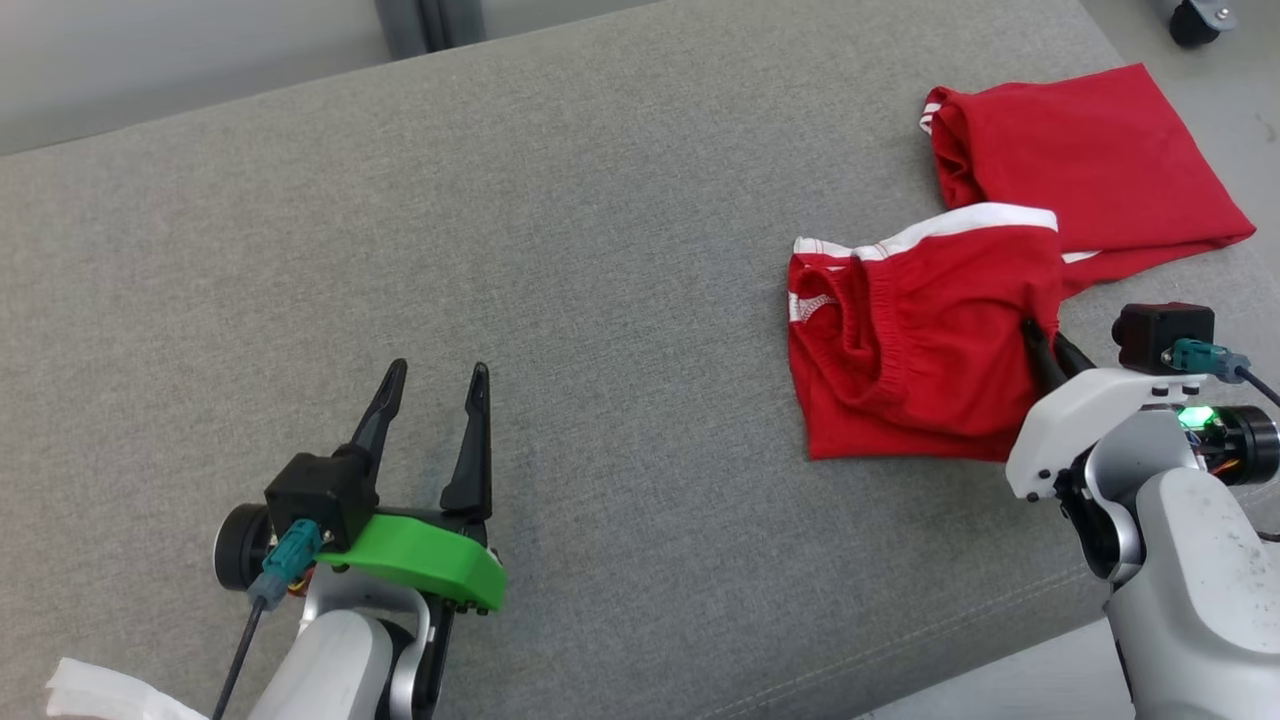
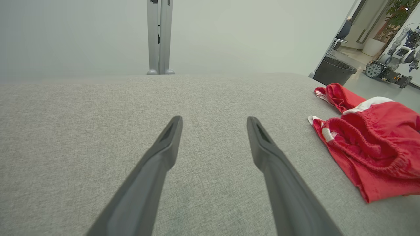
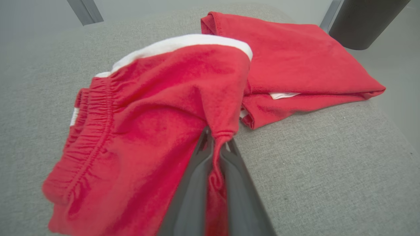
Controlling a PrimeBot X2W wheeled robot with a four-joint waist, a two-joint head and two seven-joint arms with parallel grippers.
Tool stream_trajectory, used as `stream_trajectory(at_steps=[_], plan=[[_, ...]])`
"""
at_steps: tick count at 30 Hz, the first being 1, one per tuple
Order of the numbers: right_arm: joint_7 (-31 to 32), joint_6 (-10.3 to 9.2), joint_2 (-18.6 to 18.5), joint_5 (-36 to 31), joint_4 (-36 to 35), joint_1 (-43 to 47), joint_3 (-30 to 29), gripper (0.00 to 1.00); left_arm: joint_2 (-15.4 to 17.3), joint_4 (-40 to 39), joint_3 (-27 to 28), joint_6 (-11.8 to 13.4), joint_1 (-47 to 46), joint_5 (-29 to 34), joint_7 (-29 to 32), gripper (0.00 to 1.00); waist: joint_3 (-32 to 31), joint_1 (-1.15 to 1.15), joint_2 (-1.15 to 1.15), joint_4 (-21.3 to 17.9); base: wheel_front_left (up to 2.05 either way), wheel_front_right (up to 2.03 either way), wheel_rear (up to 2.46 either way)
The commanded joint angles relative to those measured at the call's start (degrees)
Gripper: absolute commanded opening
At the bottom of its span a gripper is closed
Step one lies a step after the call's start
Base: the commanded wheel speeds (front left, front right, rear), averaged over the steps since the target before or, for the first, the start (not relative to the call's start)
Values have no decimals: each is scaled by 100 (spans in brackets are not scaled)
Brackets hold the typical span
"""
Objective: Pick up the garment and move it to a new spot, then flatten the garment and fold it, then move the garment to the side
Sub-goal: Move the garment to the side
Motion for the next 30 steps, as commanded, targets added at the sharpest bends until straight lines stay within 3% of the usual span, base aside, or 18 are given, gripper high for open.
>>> stream_trajectory(at_steps=[1, 9, 16, 25, 30], plan=[[-63, -5, -44, -23, 61, -152, -17, 0, 54, -35, 9, 20, -73, 32, 3, 100, 73, 0, 0, 68, 0, 0, 0], [-142, -6, -618, -285, 570, -977, -53, 0, 82, -114, 33, 85, -64, -6, -15, 100, 103, 0, 0, 445, 0, 0, 0], [-95, -8, -1377, -407, 1230, -1715, -40, 0, 140, -174, 25, 114, -121, 11, 18, 100, 285, 0, 0, 764, 0, 0, 0], [-370, -8, -1850, -524, 2079, -2240, -795, 0, 233, -272, 27, 150, -167, 30, 56, 100, 516, 0, 0, 1018, 0, 0, 0], [-483, -7, -1892, -742, 2427, -2326, -1422, 0, 275, -320, 20, 181, -151, 31, 71, 100, 591, 0, 0, 1056, 0, 0, 0]])
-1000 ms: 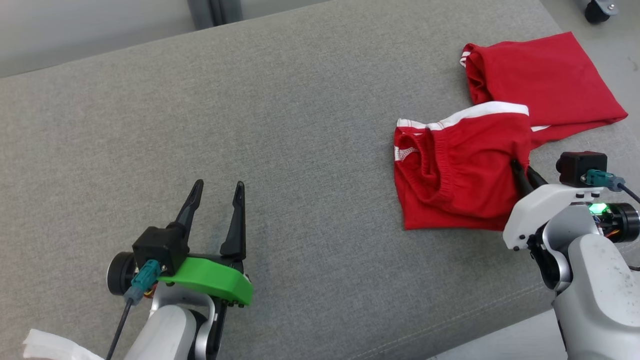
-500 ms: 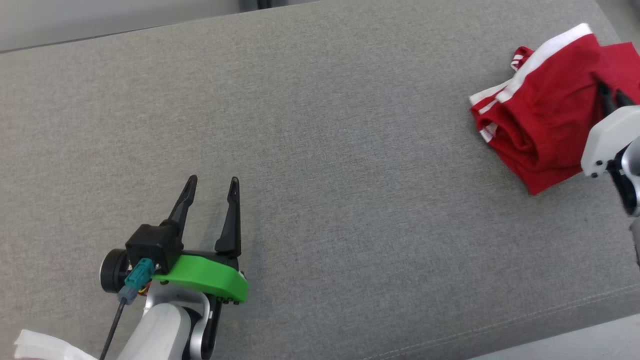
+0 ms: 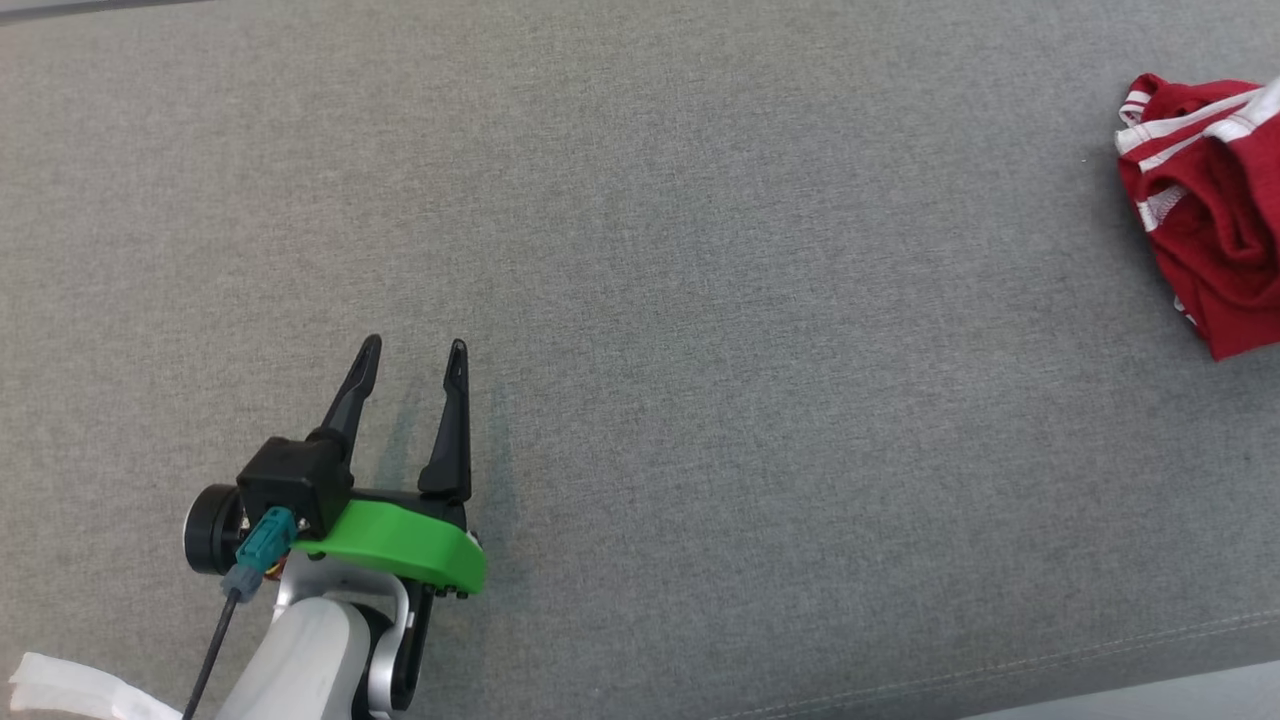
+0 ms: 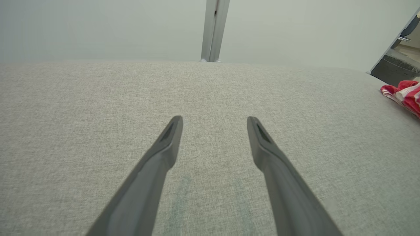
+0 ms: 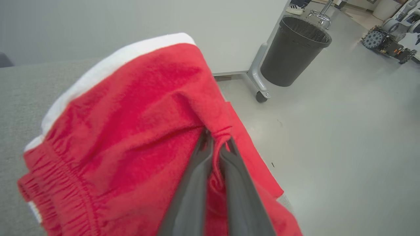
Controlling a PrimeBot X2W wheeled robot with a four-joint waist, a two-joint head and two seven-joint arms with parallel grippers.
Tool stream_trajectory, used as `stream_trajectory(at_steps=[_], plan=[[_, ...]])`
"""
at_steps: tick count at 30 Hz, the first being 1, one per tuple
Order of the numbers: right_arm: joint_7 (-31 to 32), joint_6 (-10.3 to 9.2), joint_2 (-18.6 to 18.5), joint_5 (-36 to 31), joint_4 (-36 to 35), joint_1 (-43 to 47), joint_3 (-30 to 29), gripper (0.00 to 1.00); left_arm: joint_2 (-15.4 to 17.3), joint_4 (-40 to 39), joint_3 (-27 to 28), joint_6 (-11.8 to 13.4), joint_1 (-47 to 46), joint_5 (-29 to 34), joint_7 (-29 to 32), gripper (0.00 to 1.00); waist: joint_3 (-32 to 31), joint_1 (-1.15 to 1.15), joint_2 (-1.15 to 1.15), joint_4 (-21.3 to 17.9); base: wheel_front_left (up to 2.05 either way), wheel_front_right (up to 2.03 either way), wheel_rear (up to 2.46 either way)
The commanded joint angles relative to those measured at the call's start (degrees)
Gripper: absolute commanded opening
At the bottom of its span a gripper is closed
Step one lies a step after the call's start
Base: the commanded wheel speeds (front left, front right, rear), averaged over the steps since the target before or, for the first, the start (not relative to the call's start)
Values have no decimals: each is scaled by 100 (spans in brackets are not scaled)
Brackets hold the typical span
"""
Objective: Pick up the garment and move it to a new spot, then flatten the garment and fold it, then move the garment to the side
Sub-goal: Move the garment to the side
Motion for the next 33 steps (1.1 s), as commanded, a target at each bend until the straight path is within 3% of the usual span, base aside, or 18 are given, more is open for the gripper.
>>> stream_trajectory(at_steps=[1, 3, 4, 5, 10, 17, 26, 33], plan=[[-68, -10, 12, -87, 78, -77, -133, 0, 61, -20, -1, 39, -62, 19, 7, 100, 44, 0, 0, 16, 0, 0, 0], [-100, -9, 92, -215, 225, -53, -388, 31, 67, -26, -12, 55, -57, 25, 15, 100, 64, 0, 0, 4, 0, 0, 0], [-178, -9, 114, -281, 283, -68, -555, 85, 66, -32, -17, 51, -66, 26, 25, 100, 75, 0, 0, -1, 0, 0, 0], [-262, -10, 107, -371, 320, -78, -737, 100, 65, -35, -23, 58, -80, 29, 34, 100, 84, 0, 0, -7, 0, 0, 0], [-511, -9, 402, -852, 465, -114, -1178, 100, 82, -36, -50, 65, -101, 25, 57, 100, 68, 0, 0, -51, 0, 0, 0], [-795, -9, 711, -1114, 378, -181, -1072, 100, 96, 2, -73, 84, 10, -32, 63, 100, -139, 0, 0, -150, 0, 0, 0], [-1093, -9, 1018, -846, -36, -76, -308, 100, 7, 194, -17, 53, 5, -183, -117, 100, -730, 0, 0, -124, 0, 0, 0], [-1239, -9, 1430, -447, -556, 438, 664, 100, -133, 621, 136, 75, 201, -403, -280, 100, -1443, 0, 0, 105, 0, 0, 0]])
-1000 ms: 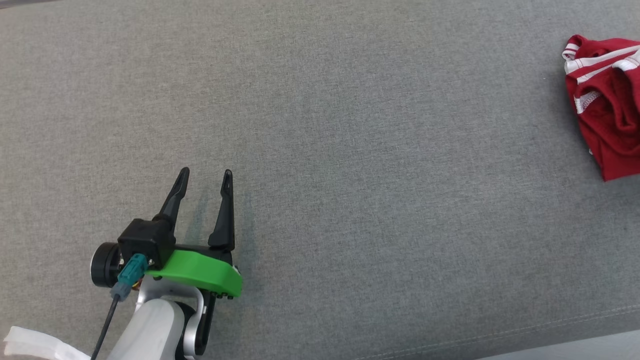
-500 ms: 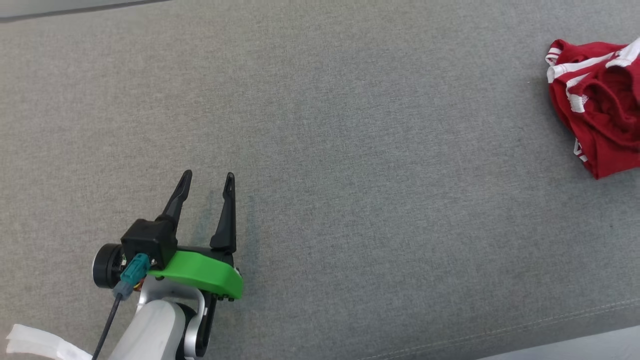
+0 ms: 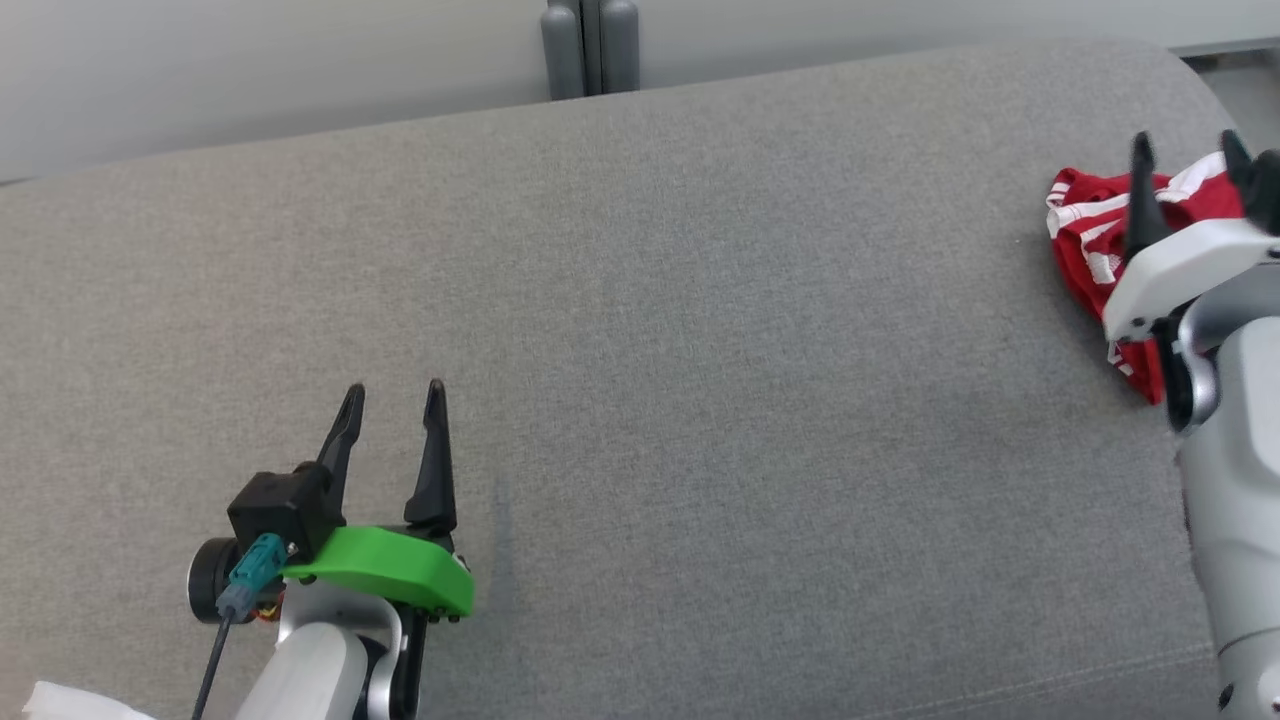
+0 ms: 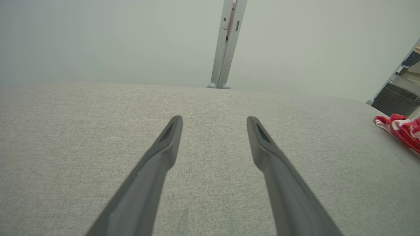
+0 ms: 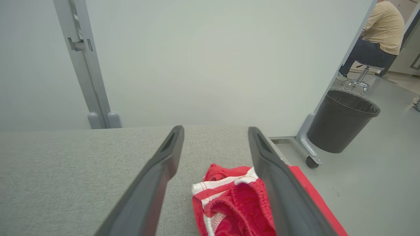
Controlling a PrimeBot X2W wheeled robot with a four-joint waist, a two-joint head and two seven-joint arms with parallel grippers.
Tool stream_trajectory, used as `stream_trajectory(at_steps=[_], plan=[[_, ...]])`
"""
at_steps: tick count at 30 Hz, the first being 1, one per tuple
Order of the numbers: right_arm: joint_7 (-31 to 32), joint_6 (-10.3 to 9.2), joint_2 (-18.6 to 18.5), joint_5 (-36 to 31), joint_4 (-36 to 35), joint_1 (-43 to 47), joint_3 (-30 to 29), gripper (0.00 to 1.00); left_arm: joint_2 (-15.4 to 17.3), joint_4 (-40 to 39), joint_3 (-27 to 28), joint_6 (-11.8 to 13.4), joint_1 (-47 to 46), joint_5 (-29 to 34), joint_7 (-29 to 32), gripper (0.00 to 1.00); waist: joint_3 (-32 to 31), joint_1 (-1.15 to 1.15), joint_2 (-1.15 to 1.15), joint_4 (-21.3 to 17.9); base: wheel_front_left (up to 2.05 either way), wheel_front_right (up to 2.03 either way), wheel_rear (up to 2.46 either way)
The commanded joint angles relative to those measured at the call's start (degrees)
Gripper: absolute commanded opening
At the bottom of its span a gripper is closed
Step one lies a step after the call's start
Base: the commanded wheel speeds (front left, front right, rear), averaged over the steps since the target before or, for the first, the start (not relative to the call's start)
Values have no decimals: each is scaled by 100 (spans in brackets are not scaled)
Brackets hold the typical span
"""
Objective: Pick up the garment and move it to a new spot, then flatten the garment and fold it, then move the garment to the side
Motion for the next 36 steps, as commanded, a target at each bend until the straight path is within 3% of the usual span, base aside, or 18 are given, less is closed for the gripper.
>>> stream_trajectory(at_steps=[1, 9, 16, 24, 36], plan=[[-24, -9, 186, 173, -177, 366, 286, 100, -39, 142, 71, 29, 157, -93, -64, 100, -542, 0, 0, 244, 0, 0, 0], [-112, -9, 763, 602, -978, 1636, 816, 100, -91, 537, 188, 46, 538, -210, -164, 100, -1005, 0, 0, 589, 0, 0, 0], [-253, -9, 1049, 203, -1751, 2765, 772, 100, -134, 714, 207, 49, 838, -246, -204, 100, -1226, 0, 0, 827, 0, 0, 0], [-232, -10, 1101, 651, -2411, 3653, 855, 100, -103, 718, 207, 9, 1068, -188, -234, 100, -1410, 0, 0, 922, 0, 0, 0], [-130, -10, 1102, 856, -2692, 4005, 896, 100, -123, 548, 219, -94, 1149, -97, -249, 100, -1470, 0, 0, 901, 0, 0, 0]])
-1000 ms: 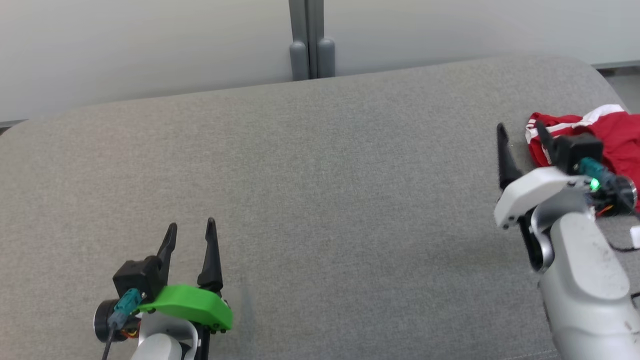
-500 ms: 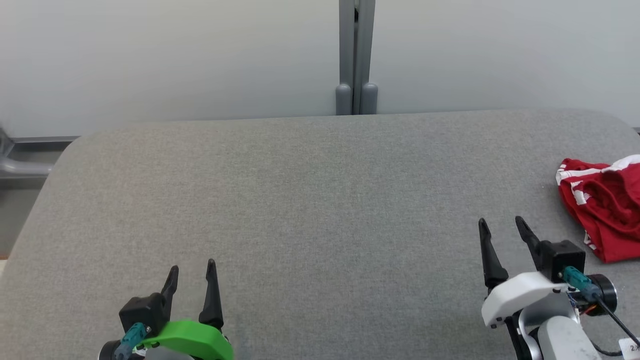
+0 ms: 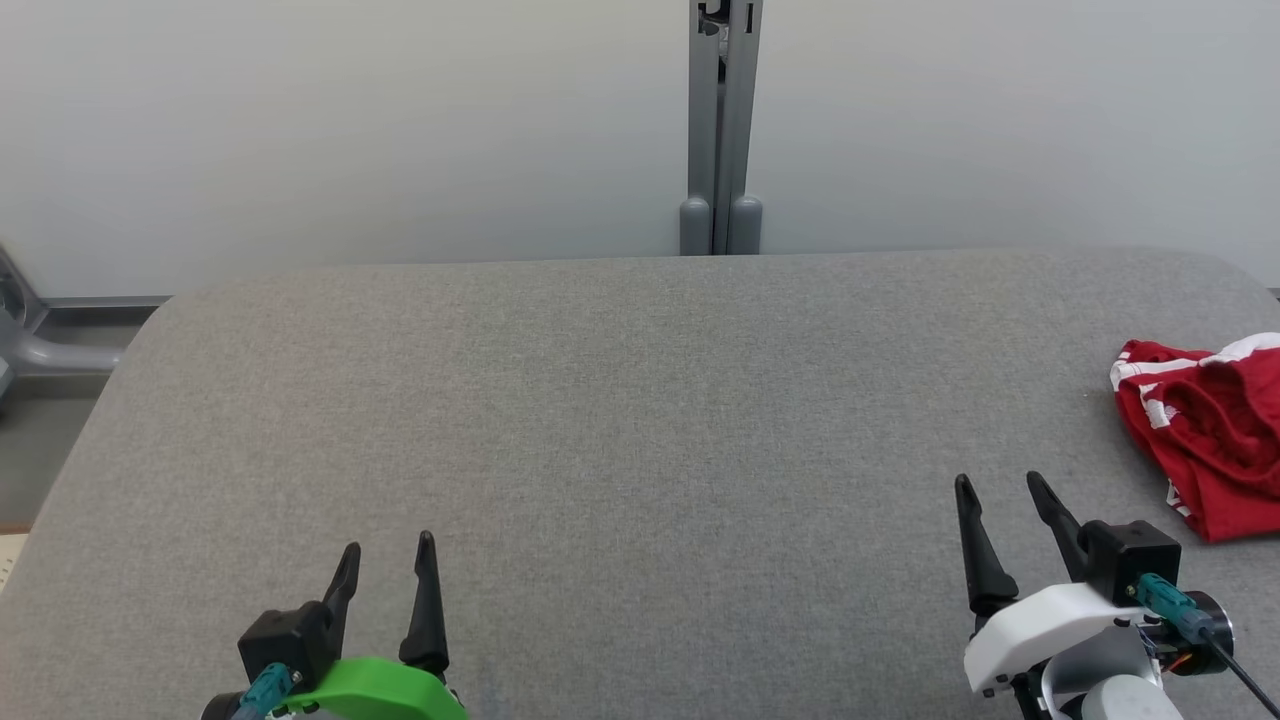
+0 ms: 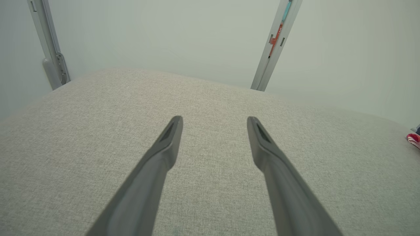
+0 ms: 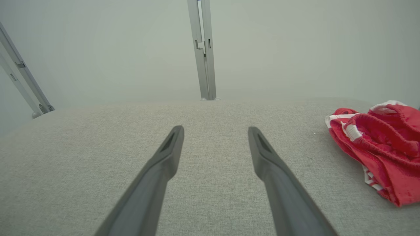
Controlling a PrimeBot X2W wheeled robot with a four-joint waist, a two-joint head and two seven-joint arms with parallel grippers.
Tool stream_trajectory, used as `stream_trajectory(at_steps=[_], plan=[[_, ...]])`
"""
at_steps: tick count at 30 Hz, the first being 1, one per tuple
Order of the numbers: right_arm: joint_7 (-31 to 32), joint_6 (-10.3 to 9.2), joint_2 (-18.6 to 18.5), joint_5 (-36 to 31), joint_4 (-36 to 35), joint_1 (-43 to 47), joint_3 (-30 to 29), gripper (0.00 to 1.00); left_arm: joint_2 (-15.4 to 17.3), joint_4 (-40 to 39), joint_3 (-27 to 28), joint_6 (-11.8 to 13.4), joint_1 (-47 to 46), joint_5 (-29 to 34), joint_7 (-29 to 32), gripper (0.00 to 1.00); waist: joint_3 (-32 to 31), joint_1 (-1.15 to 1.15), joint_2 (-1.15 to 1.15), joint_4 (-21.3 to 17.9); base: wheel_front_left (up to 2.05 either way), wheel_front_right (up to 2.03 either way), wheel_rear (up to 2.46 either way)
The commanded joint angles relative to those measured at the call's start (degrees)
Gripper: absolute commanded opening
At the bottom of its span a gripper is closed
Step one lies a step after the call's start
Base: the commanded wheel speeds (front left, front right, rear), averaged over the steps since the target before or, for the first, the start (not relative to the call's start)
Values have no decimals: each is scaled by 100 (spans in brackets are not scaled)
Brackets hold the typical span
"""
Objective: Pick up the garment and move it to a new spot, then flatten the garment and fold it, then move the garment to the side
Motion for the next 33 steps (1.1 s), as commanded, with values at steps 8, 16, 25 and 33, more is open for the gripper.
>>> stream_trajectory(at_steps=[8, 16, 25, 33], plan=[[56, -10, -13, 127, -97, 131, -19, 100, 12, -29, -24, -64, -51, 75, -26, 100, 17, 0, 0, 6, 0, 0, 0], [125, -10, -14, 118, -158, 155, 9, 100, 26, -16, -37, -53, -83, 61, -26, 100, 32, 0, 0, 8, 0, 0, 0], [239, 1, 40, 577, 109, 117, -84, 0, -70, 161, 69, -139, 64, -322, 153, 0, 52, 0, 0, -3, 0, 0, 0], [376, 0, 33, 1460, 44, 72, -114, 0, -138, 101, 350, -288, 1, -969, 374, 0, 87, 0, 0, -24, 0, 0, 0]])
